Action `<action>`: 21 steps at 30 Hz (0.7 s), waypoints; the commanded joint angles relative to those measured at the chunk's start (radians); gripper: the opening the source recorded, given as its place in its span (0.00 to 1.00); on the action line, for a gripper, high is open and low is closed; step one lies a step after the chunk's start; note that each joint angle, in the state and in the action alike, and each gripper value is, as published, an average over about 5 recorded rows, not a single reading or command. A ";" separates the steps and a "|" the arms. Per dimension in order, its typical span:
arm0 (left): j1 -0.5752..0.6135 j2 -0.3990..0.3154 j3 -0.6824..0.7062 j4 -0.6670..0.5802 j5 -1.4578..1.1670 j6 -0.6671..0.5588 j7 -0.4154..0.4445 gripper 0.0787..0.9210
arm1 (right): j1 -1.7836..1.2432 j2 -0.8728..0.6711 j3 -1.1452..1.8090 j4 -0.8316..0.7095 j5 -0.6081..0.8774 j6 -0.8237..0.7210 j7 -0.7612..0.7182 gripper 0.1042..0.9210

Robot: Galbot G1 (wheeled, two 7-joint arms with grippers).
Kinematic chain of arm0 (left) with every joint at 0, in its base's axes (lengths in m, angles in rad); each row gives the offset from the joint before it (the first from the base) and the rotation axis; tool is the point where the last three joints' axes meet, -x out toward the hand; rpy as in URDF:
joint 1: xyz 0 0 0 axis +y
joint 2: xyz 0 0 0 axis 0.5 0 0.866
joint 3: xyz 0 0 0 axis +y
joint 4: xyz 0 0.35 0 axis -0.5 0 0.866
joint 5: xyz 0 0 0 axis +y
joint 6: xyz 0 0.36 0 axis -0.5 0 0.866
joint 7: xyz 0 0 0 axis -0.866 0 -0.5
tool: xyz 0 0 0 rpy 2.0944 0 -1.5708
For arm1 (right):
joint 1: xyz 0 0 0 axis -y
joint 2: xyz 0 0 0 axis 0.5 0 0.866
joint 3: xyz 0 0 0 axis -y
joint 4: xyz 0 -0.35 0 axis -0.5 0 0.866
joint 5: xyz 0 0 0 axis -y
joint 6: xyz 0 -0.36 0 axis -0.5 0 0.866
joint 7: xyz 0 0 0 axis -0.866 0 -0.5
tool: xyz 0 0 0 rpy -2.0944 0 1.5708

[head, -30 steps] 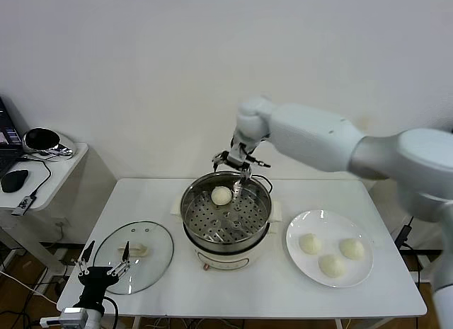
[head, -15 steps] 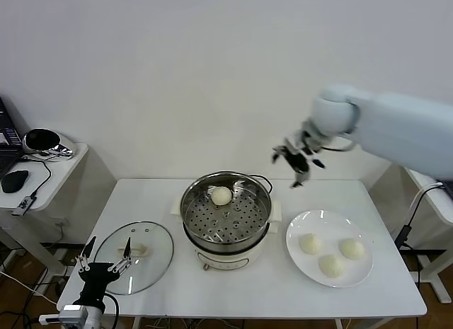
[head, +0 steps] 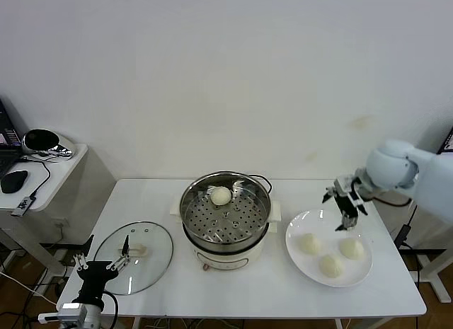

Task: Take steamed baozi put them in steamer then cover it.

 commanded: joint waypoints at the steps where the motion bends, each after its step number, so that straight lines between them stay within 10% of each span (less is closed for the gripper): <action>1: 0.000 -0.002 -0.001 0.001 0.001 0.001 -0.001 0.88 | -0.242 -0.029 0.150 -0.017 -0.073 -0.048 0.025 0.88; 21: 0.011 -0.008 -0.024 0.010 0.000 -0.002 -0.001 0.88 | -0.450 0.196 0.298 -0.216 -0.156 -0.032 0.077 0.88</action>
